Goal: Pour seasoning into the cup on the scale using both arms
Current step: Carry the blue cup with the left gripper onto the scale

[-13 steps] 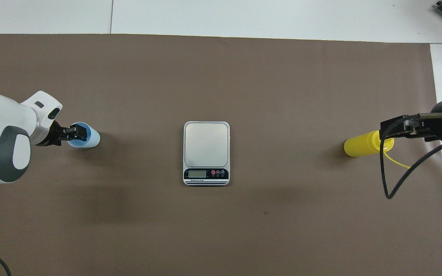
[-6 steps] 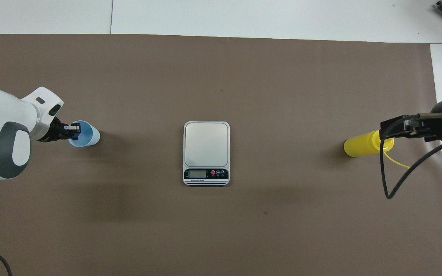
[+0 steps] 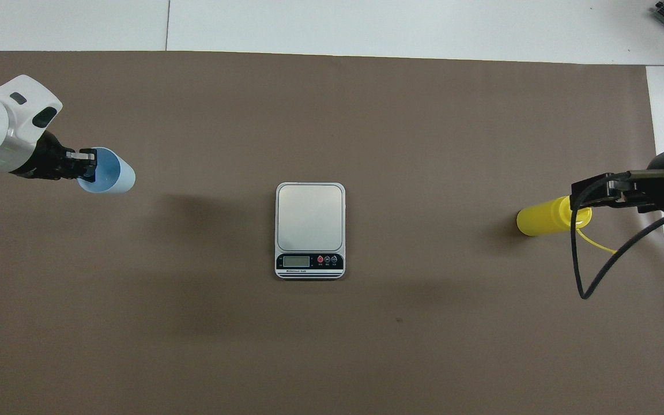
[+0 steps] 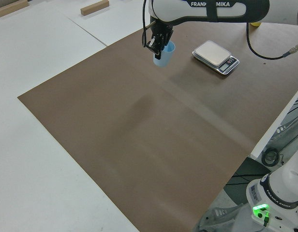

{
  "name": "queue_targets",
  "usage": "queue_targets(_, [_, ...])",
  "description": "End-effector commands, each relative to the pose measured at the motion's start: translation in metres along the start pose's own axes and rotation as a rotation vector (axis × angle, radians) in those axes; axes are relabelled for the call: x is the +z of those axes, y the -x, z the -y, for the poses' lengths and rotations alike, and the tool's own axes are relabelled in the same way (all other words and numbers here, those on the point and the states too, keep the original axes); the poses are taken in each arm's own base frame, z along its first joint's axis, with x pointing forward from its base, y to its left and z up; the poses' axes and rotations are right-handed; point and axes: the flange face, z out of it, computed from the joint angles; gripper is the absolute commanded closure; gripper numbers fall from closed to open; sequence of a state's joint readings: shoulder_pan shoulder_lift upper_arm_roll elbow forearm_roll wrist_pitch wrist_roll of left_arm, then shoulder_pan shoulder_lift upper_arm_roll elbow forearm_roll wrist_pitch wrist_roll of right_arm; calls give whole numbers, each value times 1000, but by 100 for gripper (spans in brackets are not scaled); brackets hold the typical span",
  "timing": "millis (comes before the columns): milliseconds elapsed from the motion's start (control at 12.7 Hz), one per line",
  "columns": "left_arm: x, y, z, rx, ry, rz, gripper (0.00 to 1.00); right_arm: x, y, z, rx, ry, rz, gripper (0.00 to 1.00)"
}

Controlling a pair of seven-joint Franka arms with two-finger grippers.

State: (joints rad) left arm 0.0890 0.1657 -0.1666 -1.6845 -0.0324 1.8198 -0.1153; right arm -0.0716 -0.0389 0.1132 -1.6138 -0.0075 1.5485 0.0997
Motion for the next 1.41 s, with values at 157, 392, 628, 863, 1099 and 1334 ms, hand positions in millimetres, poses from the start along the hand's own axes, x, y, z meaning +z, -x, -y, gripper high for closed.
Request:
queue_targets(157, [-10,11,-132,22,-1,25,100,0,7,-2,9,-14,-3,0])
queue_targets(392, [-2,38,-210,20,14,1,100,0,7,-2,9,-14,-3,0])
queue_targets(628, [35,58,-280,-26,26,5,100,0,6,-2,9,-14,-3,0])
queue_targets(863, [75,67,-323,-66,33,-8,100,0,7,-2,9,-14,-3,0])
queue_targets(1099, [108,74,-320,-79,29,-5,100,0,7,-2,9,-14,-3,0])
queue_targets(1334, [123,85,-324,-68,24,1,100,0,7,-2,9,-14,-3,0])
